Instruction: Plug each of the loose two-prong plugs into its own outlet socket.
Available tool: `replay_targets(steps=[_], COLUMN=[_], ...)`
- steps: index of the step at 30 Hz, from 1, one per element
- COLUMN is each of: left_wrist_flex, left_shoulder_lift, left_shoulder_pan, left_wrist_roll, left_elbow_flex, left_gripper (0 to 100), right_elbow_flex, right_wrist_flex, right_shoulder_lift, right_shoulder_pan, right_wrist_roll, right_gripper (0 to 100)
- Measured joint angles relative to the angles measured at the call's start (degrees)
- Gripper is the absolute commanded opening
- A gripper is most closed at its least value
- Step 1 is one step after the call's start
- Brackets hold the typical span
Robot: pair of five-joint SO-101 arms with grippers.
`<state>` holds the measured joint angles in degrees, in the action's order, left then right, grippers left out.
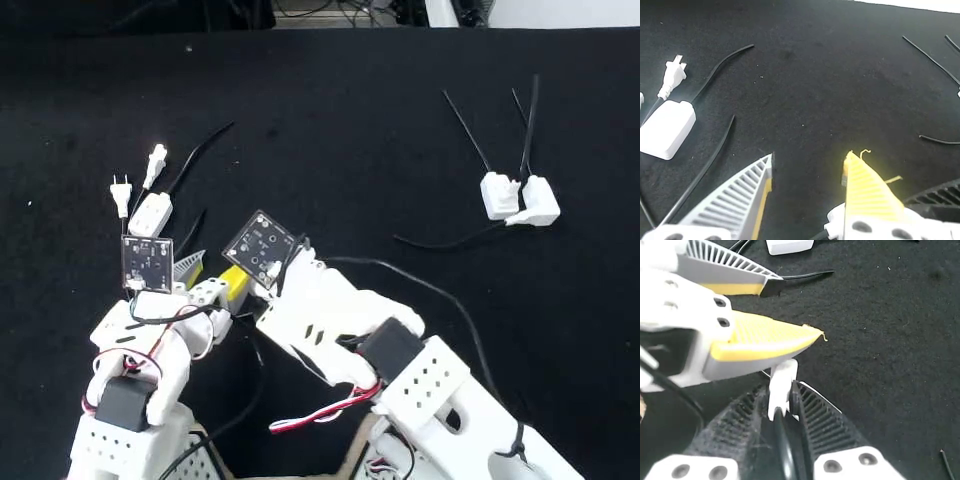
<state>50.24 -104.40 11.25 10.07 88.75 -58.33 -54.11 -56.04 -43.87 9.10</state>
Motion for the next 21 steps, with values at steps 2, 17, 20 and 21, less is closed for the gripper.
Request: replay_targets(steps=[2, 17, 20, 21], left_wrist_flex=[0.0, 0.0, 0.0, 0.26], left_shoulder_lift=[0.0, 0.0, 0.0, 0.0], left_shoulder_pan=[0.0, 0.0, -0.35, -1.05], left_wrist_roll=[0.0, 0.0, 0.0, 0.0], left_elbow_flex=[0.0, 0.26, 0.26, 0.09], left_gripper=[23, 23, 23, 23], right_elbow_flex=[0.0, 0.0, 0.0, 0.0], right_wrist_flex=[0.0, 0.0, 0.0, -0.18], right_shoulder_lift=[0.0, 0.0, 0.0, 0.0], right_shoulder_pan=[0.0, 0.0, 0.0, 0.0], right_wrist_roll=[0.0, -2.64, -2.64, -2.64], right_gripper=[1.1, 1.1, 1.1, 1.1])
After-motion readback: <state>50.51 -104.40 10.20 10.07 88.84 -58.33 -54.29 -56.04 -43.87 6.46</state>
